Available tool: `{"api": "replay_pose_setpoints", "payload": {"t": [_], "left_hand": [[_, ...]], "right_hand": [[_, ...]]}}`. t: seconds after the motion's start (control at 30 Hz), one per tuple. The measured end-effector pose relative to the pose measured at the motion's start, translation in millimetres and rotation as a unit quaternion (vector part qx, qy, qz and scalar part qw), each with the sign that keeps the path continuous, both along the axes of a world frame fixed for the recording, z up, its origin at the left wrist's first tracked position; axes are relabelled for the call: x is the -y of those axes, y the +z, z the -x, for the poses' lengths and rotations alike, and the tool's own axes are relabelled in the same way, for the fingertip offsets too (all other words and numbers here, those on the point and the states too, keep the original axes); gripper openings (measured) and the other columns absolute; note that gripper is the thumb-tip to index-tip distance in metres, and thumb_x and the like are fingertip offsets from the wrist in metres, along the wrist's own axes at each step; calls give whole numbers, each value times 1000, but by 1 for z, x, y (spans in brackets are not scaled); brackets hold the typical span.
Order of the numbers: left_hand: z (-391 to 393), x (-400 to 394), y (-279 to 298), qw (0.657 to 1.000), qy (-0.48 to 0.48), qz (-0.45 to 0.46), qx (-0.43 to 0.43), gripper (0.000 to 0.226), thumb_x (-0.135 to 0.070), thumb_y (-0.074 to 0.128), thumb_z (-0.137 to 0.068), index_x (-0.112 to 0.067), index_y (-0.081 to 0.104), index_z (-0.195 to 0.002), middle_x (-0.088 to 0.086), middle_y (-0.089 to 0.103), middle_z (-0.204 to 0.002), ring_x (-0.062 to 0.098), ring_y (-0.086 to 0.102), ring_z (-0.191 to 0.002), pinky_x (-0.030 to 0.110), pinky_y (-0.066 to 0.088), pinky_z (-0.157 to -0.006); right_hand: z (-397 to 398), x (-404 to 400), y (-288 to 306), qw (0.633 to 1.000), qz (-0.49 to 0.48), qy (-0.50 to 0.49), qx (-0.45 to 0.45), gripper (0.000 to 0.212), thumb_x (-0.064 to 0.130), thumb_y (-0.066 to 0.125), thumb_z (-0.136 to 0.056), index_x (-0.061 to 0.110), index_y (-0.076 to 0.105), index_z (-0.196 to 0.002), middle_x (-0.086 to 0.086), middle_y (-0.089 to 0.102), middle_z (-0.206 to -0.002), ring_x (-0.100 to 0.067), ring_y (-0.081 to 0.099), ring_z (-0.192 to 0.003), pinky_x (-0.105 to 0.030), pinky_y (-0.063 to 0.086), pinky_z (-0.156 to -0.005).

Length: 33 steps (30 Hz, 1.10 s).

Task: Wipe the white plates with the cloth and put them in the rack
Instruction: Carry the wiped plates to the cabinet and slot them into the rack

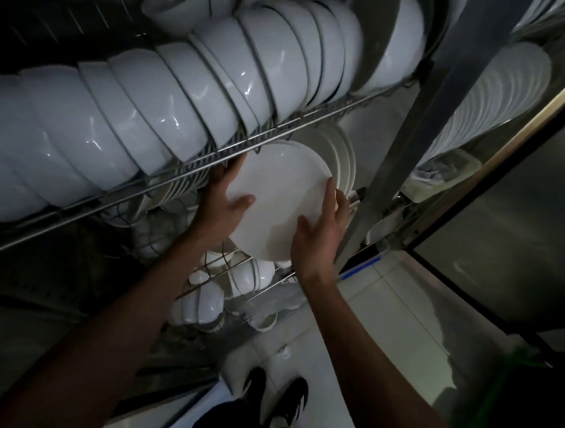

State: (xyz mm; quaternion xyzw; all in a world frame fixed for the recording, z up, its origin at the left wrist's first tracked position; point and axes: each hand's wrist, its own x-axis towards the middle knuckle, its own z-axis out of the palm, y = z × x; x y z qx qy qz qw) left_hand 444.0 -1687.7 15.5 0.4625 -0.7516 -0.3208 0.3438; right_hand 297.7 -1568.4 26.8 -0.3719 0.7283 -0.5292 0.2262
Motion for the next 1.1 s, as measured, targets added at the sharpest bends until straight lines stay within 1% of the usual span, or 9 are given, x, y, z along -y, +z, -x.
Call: {"api": "replay_pose_setpoints", "payload": {"t": [0.1, 0.27, 0.37, 0.5, 0.57, 0.7, 0.83, 0.93, 1.1], "left_hand": [[-4, 7, -4, 1000, -2, 2, 1, 82, -14, 71, -83, -27, 35, -155, 4, 39, -156, 16, 39, -141, 38, 36, -116], [-2, 15, -9, 999, 27, 27, -22, 73, -1, 72, -85, -9, 41, -151, -6, 41, -145, -10, 36, -129, 16, 32, -113], [3, 16, -10, 999, 25, 25, -17, 72, -4, 71, -88, -7, 38, -151, -6, 38, -145, -4, 34, -131, 18, 30, -114], [4, 25, -17, 999, 4, 43, 0, 79, -12, 70, -85, -15, 34, -155, 2, 35, -157, 19, 33, -146, 47, 30, -119], [5, 27, -20, 999, 0, 39, -6, 82, -10, 70, -84, -16, 32, -156, 8, 36, -158, 24, 34, -146, 50, 32, -117], [9, 27, -24, 998, -33, 49, -13, 85, -2, 68, -82, -12, 29, -157, 10, 36, -159, 23, 34, -146, 47, 33, -117], [11, 29, -26, 999, -30, 33, -20, 83, -4, 65, -83, -14, 30, -157, 1, 33, -159, 11, 33, -145, 28, 30, -118], [8, 32, -30, 999, -36, 23, -22, 85, -2, 65, -83, -19, 29, -158, -5, 32, -159, 8, 32, -145, 34, 32, -119], [7, 32, -33, 999, -35, 16, -30, 83, -9, 63, -82, -17, 29, -158, -1, 35, -158, 15, 35, -144, 40, 35, -117]], "right_hand": [[-7, 8, -3, 1000, 15, -10, -17, 87, -9, 53, -91, 31, 18, -160, 2, 16, -161, -21, 17, -148, -46, 22, -116], [-18, 20, -9, 999, 23, -17, -30, 85, -12, 51, -91, 27, 20, -160, -4, 18, -161, -22, 19, -148, -47, 25, -119], [-17, 25, -14, 998, 35, -26, -38, 88, -13, 51, -90, 30, 20, -160, -3, 17, -160, -21, 20, -147, -53, 30, -118], [-16, 27, -11, 999, 20, -37, -27, 95, -12, 52, -90, 43, 12, -156, 0, 16, -163, -6, 11, -142, -40, 17, -115], [-13, 26, -11, 999, 20, -41, -8, 96, -10, 53, -91, 44, 9, -156, 1, 20, -163, -8, 15, -142, -38, 18, -115], [-8, 25, -14, 999, 0, -41, 15, 88, -3, 58, -94, 33, 12, -160, -2, 28, -160, -22, 24, -146, -37, 20, -112], [-7, 26, -15, 999, 1, -38, -9, 86, -3, 59, -93, 28, 16, -160, -1, 28, -160, -22, 22, -145, -37, 19, -113], [-8, 28, -16, 999, 9, -36, -12, 83, -3, 59, -91, 26, 22, -158, -1, 28, -158, -20, 24, -144, -38, 23, -115], [-7, 27, -16, 999, 31, -27, -14, 81, -6, 60, -86, 24, 29, -155, 1, 33, -152, 4, 26, -129, -26, 27, -111]]}}
